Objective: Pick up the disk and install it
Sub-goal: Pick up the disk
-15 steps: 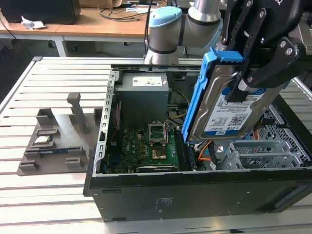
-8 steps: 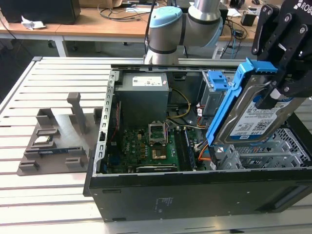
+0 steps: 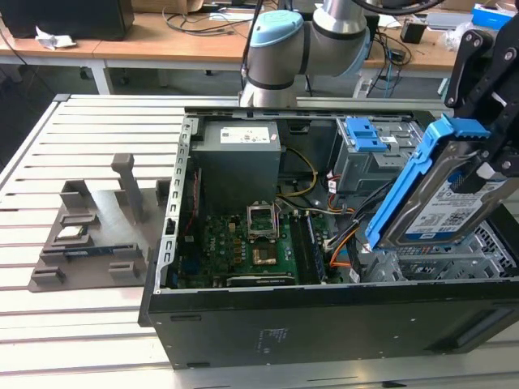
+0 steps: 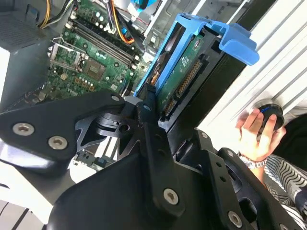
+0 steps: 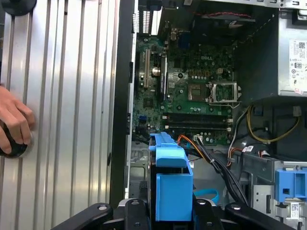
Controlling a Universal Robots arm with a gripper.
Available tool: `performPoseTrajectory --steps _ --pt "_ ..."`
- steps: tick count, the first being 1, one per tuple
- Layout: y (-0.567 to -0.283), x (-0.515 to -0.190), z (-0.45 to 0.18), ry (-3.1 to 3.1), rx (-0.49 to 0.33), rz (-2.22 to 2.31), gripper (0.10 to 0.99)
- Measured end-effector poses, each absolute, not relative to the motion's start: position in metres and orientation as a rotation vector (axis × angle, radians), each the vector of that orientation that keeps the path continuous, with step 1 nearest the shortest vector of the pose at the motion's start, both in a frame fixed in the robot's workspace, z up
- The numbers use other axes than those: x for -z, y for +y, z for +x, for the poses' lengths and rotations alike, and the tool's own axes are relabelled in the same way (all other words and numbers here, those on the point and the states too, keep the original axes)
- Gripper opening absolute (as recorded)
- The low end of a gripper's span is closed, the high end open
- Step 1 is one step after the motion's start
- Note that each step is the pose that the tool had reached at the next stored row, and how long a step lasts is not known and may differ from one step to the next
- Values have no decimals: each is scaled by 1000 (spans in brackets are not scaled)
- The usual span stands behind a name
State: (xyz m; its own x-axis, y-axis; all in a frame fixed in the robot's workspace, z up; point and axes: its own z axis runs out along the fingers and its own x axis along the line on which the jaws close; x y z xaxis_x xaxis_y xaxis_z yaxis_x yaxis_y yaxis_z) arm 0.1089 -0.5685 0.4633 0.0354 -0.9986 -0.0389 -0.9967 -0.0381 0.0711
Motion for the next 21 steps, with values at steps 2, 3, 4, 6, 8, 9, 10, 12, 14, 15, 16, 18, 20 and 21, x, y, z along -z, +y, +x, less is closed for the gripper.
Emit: performPoseTrajectory --steps 2,3,4,6,8,9,10,12,14,15,16,18,20,21 --pt "-568 -461 114 -2161 122 2242 361" --pt "-568 -460 116 -2161 122 2242 361" --pt "-568 -459 118 -2160 123 2241 361" --pt "-568 -452 125 -2159 126 2240 361" --pt "-568 -450 128 -2159 126 2240 361" --pt "-568 -448 130 -2159 127 2240 361" --pt "-568 -446 132 -2158 127 2239 361" --pt "-568 -443 134 -2158 128 2239 361" --pt "-568 -438 135 -2158 128 2239 361" --pt "-568 -436 135 -2158 128 2238 361" --pt "-568 -435 136 -2157 127 2238 361" --pt "-568 -432 136 -2158 129 2239 361" --pt "-568 -433 136 -2158 129 2239 361" --pt "-568 -436 136 -2158 129 2239 361"
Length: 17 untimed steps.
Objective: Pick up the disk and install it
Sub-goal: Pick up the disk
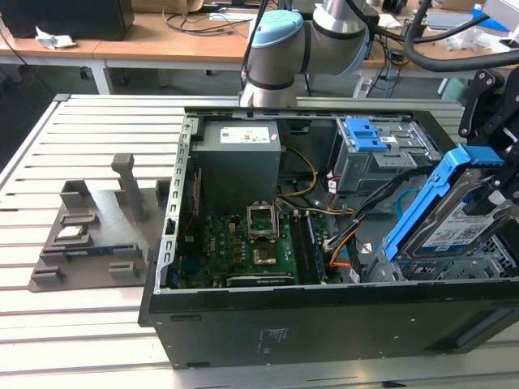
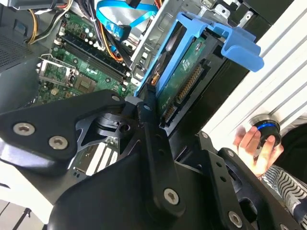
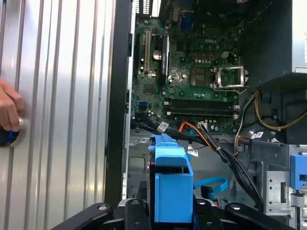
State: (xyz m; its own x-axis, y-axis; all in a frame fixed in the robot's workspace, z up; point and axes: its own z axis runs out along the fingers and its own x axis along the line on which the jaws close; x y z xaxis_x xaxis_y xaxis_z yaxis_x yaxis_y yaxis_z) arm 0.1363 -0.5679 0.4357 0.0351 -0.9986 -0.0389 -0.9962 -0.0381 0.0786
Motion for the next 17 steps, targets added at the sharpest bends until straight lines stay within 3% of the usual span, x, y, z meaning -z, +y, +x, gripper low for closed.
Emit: performPoseTrajectory --steps 17 --pt "-564 -444 159 -2160 165 2242 361"
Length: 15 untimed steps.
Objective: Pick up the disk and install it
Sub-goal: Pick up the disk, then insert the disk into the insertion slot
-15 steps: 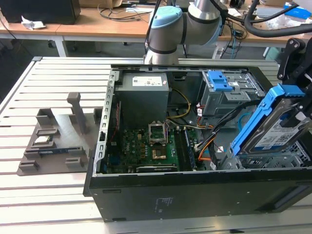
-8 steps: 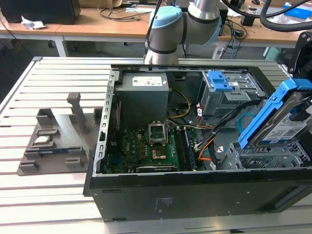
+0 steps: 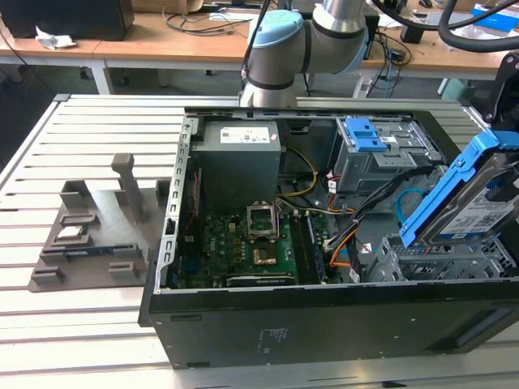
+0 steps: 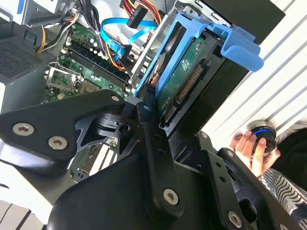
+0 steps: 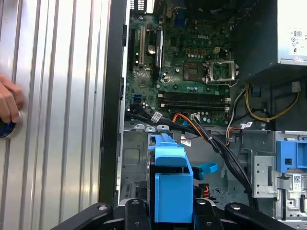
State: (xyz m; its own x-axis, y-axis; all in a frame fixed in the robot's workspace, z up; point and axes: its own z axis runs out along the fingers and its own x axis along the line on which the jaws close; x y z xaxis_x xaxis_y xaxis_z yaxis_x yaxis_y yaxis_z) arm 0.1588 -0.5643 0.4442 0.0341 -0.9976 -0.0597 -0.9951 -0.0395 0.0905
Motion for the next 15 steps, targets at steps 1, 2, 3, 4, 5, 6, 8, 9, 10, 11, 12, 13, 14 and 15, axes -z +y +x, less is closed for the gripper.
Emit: performPoseTrajectory --steps 1,2,3,4,5,6,8,9,10,11,12,13,14,15 --pt "-564 -444 159 -2160 165 2242 361" --pt "-564 -444 159 -2160 165 2242 361" --pt "-564 -444 159 -2160 165 2242 361" --pt "-564 -444 159 -2160 165 2242 361" --pt "-564 -444 159 -2160 165 2242 361" --pt "-564 -444 159 -2160 165 2242 361" --pt "-564 -444 159 -2160 165 2242 361" --pt "-564 -444 159 -2160 165 2242 361" --pt "-564 -444 159 -2160 165 2242 361" --pt "-564 -444 159 -2160 165 2242 361" --pt "-563 -444 158 -2152 143 2231 361" --pt "-558 -444 157 -2147 127 2224 361" --pt "-556 -444 157 -2146 126 2223 361" --pt "-555 -444 157 -2147 127 2223 361"
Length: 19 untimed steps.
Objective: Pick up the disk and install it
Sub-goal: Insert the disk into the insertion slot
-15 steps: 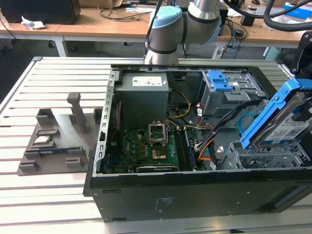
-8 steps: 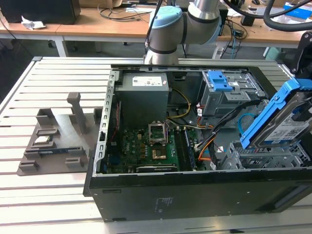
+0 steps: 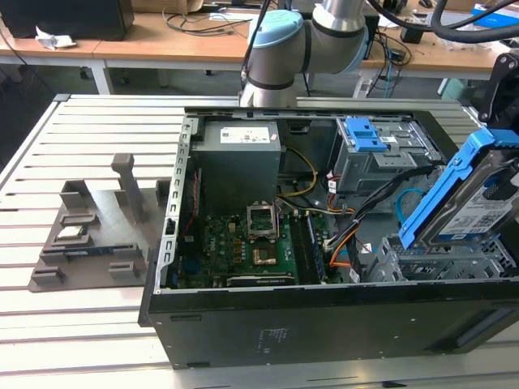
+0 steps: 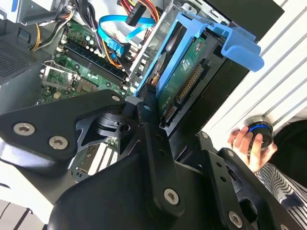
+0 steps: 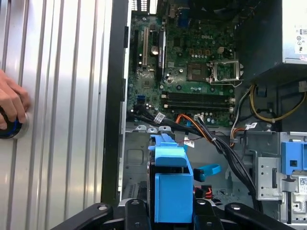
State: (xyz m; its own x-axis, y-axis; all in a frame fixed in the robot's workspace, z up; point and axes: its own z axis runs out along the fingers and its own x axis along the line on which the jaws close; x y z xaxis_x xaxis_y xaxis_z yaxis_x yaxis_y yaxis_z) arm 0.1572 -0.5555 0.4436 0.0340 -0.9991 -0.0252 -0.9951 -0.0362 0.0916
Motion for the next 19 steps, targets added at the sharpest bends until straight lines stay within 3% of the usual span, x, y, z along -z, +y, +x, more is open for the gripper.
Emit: performPoseTrajectory --steps 19 --pt "-549 -425 146 -2189 106 2187 361"
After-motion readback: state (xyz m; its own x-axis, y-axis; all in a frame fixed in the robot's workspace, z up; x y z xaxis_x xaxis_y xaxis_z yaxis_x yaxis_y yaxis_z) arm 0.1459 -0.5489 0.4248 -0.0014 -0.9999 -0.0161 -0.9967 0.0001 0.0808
